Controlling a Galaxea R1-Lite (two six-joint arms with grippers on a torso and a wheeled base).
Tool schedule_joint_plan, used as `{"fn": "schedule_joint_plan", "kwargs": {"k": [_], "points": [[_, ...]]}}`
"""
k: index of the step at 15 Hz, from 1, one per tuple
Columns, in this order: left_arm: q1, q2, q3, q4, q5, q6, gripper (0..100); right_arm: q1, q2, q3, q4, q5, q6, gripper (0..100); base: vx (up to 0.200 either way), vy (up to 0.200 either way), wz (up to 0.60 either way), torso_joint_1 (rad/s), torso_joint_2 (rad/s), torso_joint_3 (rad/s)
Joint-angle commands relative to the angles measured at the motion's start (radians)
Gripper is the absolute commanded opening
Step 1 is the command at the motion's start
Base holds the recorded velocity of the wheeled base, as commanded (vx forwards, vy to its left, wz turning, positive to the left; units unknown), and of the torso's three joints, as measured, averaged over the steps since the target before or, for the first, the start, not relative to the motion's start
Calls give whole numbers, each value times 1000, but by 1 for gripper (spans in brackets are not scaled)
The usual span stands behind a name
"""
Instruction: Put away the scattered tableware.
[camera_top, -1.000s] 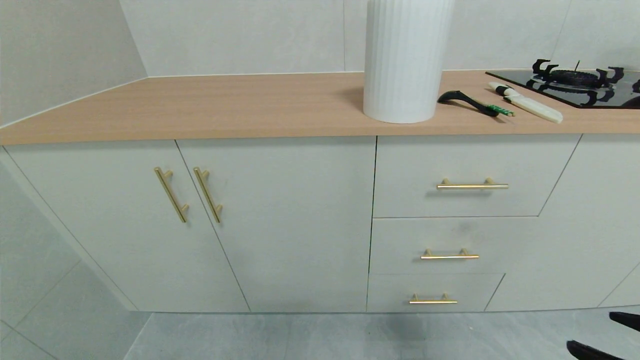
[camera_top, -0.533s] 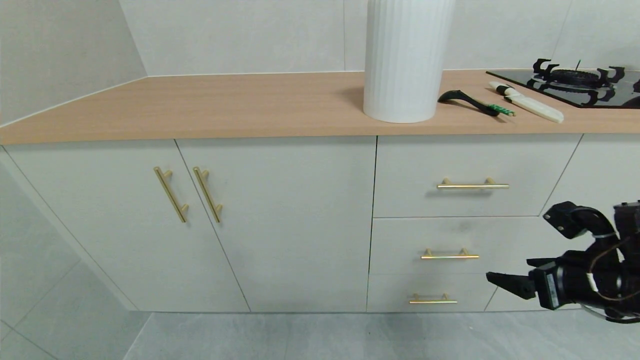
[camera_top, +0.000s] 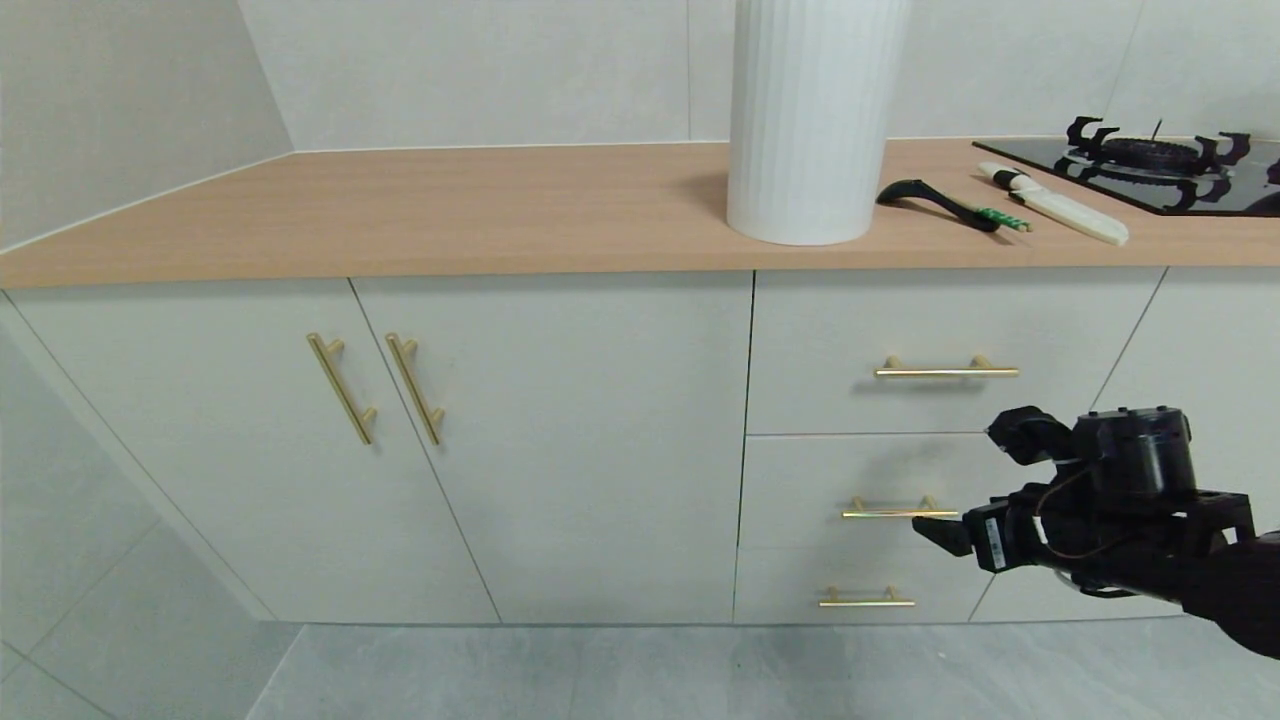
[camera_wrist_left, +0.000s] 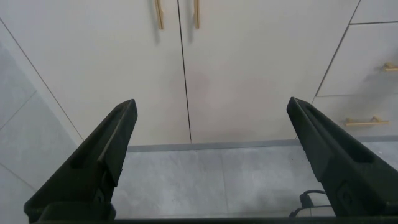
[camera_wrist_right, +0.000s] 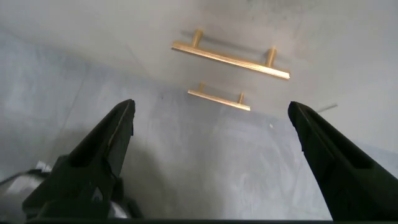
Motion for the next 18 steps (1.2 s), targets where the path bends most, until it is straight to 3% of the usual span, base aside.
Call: {"fn": "schedule_joint_plan", "kwargs": {"k": [1,3,6,8,18], "points": [[0,1,0,0,0,0,100,-2,100,8,-64,0,13,100,0,0,0,0,0,0],[0,1,0,0,0,0,100,-4,158,3,-143,-23,15,100,0,0,0,0,0,0],[0,1,0,0,0,0,100,-4,310,-14,-376,-115,33,100,0,0,0,0,0,0],[0,1,0,0,0,0,100,-7,370,-37,-442,-124,38,100,0,0,0,0,0,0],[0,1,0,0,0,0,100,-46,519,-173,-445,-190,75,100,0,0,0,0,0,0]]}}
